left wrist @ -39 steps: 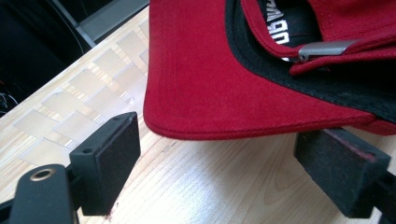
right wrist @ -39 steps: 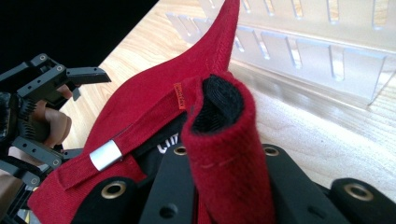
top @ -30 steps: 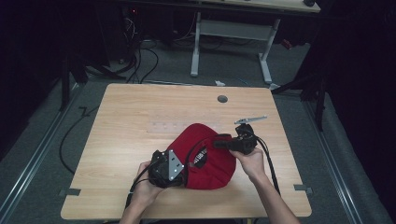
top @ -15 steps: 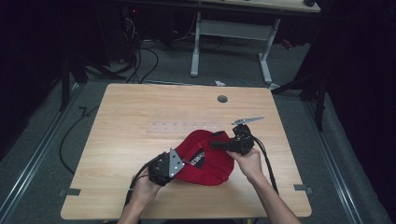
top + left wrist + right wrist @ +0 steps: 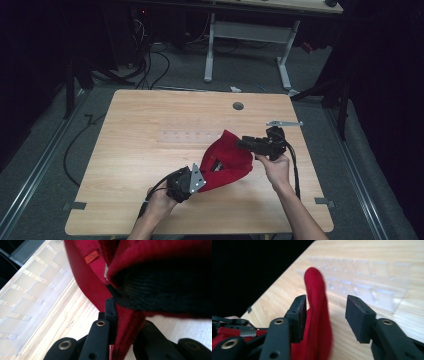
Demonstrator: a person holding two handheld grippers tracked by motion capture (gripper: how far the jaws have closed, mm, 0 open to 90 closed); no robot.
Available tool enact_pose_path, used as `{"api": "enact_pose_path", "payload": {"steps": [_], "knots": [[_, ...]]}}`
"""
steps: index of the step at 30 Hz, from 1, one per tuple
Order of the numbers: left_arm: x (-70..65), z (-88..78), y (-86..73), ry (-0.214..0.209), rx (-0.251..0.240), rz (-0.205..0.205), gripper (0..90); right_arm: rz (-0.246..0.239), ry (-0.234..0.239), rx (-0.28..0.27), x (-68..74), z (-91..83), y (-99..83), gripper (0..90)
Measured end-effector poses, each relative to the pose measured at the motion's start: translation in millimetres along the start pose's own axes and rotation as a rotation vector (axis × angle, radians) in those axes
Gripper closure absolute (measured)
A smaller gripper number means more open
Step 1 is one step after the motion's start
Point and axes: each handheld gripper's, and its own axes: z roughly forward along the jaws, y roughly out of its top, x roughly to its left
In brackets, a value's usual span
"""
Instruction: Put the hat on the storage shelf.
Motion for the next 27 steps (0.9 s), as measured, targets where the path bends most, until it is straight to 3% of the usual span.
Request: {"api": "enact_pose_path", "payload": {"steps": [4,9,13,20,21,22,23,27], "knots": [[9.2,-7.2,2.6,0.005,-0.016,-0.027,85.9,0.032,-0.023,-0.037,-9.0,-10.5,-2.6,44.0],[15.9,-10.3,1.9,0.029,-0.038,-0.064,85.8,0.007,-0.032,-0.055,-6.2,-13.5,-3.7,42.6],[28.6,-17.6,4.5,0.062,-0.065,-0.129,85.8,0.016,-0.05,-0.152,-9.5,-28.2,-2.0,42.6],[38.7,-21.9,10.9,0.057,-0.109,-0.206,85.8,-0.004,-0.112,-0.099,-18.6,-19.9,-17.4,42.4],[41.7,-22.0,12.3,0.054,-0.117,-0.225,85.8,-0.017,-0.155,-0.065,-25.0,-13.5,-28.8,42.1],[44.7,-22.0,13.8,0.054,-0.123,-0.24,85.8,-0.017,-0.155,-0.065,-25.0,-13.5,-28.8,42.1],[49.3,-21.8,17.3,0.05,-0.135,-0.276,85.7,-0.03,-0.202,-0.056,-28.0,-9.4,-39.5,41.9],[53.7,-22.8,23.0,0.036,-0.147,-0.296,85.7,-0.056,-0.275,-0.03,-34.7,-2.2,-59.8,39.9]]}}
